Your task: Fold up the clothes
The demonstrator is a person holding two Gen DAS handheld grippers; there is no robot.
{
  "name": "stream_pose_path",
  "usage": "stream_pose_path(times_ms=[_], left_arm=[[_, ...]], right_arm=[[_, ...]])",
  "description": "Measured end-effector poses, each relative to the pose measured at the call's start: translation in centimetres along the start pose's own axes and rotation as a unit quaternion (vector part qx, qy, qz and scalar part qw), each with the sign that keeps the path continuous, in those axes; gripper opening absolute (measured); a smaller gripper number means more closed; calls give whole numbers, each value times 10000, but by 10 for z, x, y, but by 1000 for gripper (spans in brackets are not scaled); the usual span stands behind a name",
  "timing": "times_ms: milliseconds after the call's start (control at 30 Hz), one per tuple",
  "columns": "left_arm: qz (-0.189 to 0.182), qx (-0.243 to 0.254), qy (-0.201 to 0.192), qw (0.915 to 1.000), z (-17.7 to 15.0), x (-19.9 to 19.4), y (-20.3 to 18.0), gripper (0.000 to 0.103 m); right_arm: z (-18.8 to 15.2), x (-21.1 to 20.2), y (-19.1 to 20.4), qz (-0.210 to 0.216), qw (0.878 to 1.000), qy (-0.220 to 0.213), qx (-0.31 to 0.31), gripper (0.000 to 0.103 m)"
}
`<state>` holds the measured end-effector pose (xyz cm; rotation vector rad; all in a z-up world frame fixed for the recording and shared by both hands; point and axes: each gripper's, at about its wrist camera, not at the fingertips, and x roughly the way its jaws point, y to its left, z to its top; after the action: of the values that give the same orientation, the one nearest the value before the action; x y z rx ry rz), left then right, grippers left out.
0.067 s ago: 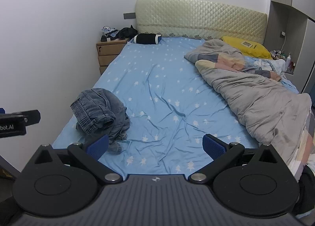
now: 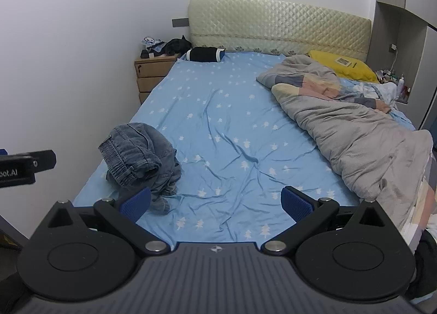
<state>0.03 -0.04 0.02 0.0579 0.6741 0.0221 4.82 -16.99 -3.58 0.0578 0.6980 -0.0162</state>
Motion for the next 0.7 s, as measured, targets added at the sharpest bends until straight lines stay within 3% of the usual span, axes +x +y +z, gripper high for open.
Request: stream_pose_path(times_ms=[700], left_arm=[[-65,93,50,9999,0,3,-9,103]], right_arm=[[-3,3,-12,-52,9999,-13,129,103]])
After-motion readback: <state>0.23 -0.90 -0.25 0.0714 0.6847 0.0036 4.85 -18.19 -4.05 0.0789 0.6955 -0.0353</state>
